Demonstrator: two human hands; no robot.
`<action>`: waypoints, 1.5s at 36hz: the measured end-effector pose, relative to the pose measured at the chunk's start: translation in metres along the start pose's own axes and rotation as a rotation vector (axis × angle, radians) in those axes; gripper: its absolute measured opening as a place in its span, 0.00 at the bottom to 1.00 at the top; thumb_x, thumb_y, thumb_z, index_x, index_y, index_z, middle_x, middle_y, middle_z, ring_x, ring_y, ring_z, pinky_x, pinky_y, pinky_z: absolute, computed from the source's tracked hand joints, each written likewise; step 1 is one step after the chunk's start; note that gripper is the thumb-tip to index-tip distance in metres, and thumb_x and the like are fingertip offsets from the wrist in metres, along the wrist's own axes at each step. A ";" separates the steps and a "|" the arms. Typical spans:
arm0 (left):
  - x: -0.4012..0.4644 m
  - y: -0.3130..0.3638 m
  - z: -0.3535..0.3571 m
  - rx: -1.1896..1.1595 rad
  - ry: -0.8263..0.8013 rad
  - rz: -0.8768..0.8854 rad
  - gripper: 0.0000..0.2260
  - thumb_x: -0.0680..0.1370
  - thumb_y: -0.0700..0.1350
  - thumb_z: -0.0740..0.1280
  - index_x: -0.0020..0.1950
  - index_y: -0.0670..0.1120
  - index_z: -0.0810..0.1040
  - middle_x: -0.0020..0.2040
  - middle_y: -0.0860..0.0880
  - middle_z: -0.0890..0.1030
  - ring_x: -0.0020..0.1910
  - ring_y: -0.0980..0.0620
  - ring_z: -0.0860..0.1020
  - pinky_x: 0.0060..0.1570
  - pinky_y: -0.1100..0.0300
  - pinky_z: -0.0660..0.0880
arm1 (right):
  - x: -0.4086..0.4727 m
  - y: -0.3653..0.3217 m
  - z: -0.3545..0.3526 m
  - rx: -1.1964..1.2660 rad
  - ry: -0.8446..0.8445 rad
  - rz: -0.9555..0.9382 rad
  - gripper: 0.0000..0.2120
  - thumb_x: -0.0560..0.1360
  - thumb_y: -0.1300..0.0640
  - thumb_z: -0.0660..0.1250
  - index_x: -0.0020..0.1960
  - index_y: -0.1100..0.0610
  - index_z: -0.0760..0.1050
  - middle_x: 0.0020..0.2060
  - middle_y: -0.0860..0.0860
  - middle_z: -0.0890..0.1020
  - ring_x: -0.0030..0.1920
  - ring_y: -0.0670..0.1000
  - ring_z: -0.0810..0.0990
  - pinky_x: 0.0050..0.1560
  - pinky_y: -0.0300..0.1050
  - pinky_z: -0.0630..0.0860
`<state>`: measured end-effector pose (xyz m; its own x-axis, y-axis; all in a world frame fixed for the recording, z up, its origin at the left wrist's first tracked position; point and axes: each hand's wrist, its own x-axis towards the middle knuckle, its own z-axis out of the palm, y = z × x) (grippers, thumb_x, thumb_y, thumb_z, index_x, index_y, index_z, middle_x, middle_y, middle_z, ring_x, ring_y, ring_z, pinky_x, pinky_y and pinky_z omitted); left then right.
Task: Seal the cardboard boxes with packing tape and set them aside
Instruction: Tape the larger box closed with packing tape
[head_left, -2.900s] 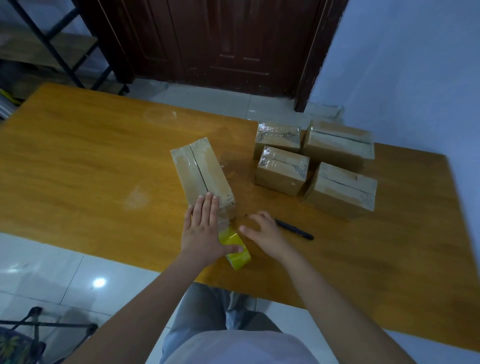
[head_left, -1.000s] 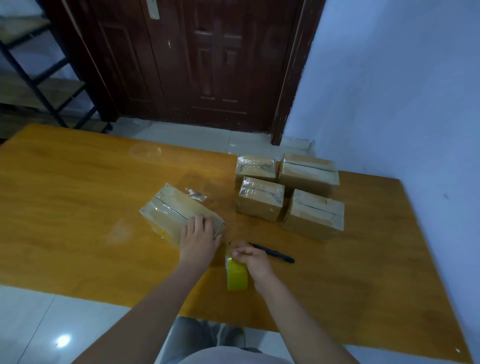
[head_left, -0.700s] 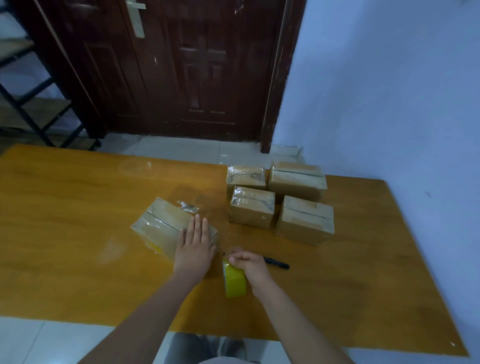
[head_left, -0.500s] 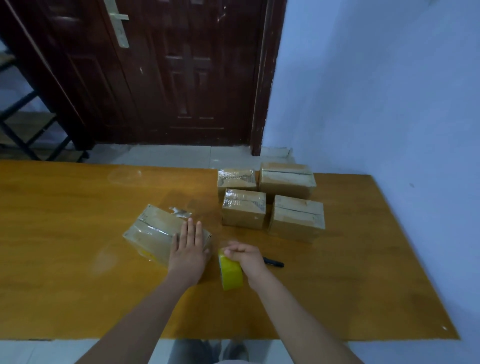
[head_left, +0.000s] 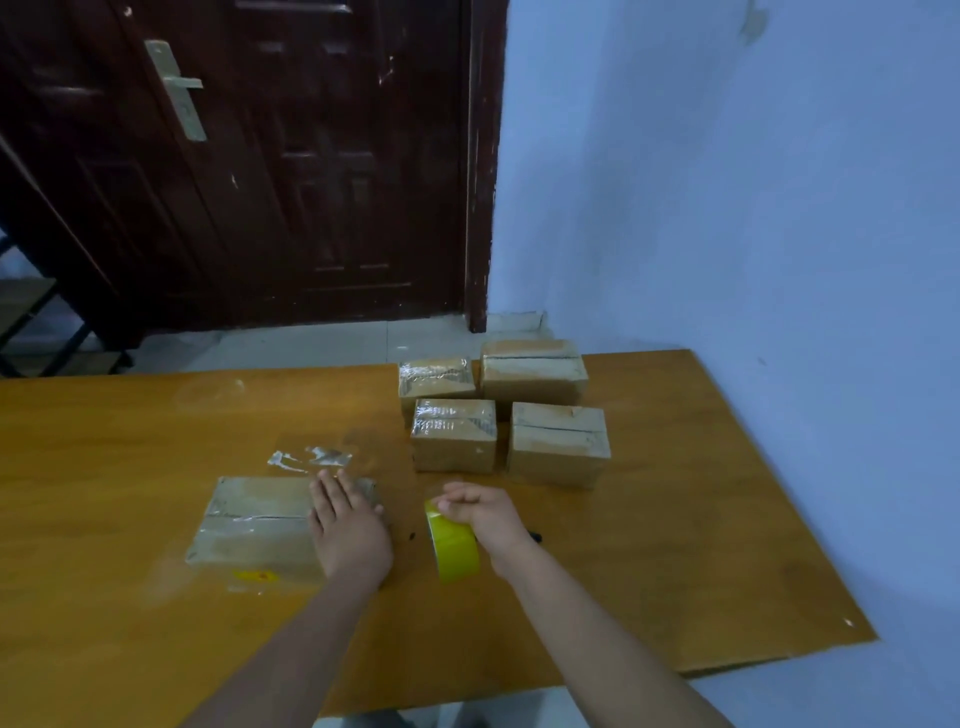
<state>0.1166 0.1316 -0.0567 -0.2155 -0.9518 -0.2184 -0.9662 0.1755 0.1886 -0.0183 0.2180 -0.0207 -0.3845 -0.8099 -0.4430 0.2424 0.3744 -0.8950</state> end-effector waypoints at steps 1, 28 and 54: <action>0.000 0.004 -0.001 -0.034 -0.009 -0.026 0.30 0.84 0.51 0.49 0.77 0.38 0.37 0.78 0.40 0.38 0.77 0.42 0.38 0.74 0.50 0.46 | 0.001 -0.001 -0.001 0.003 0.005 -0.006 0.07 0.73 0.64 0.70 0.51 0.63 0.82 0.57 0.49 0.76 0.62 0.51 0.73 0.64 0.51 0.69; 0.003 0.042 -0.085 -1.003 -0.215 0.410 0.09 0.77 0.38 0.68 0.37 0.44 0.81 0.30 0.52 0.79 0.33 0.54 0.75 0.36 0.62 0.74 | 0.001 -0.047 0.012 -0.215 -0.023 -0.116 0.08 0.74 0.67 0.66 0.51 0.68 0.80 0.52 0.59 0.83 0.49 0.49 0.79 0.48 0.33 0.74; -0.008 0.062 -0.116 -0.534 0.131 0.578 0.06 0.80 0.45 0.64 0.44 0.47 0.77 0.33 0.49 0.79 0.37 0.43 0.78 0.35 0.54 0.71 | -0.037 -0.093 -0.002 -0.472 0.010 -0.140 0.27 0.76 0.49 0.65 0.72 0.51 0.61 0.63 0.52 0.73 0.57 0.49 0.73 0.56 0.42 0.69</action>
<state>0.0750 0.1210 0.0677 -0.6114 -0.7745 0.1626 -0.5008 0.5378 0.6782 -0.0284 0.2136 0.0787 -0.3938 -0.8636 -0.3148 -0.2412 0.4275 -0.8712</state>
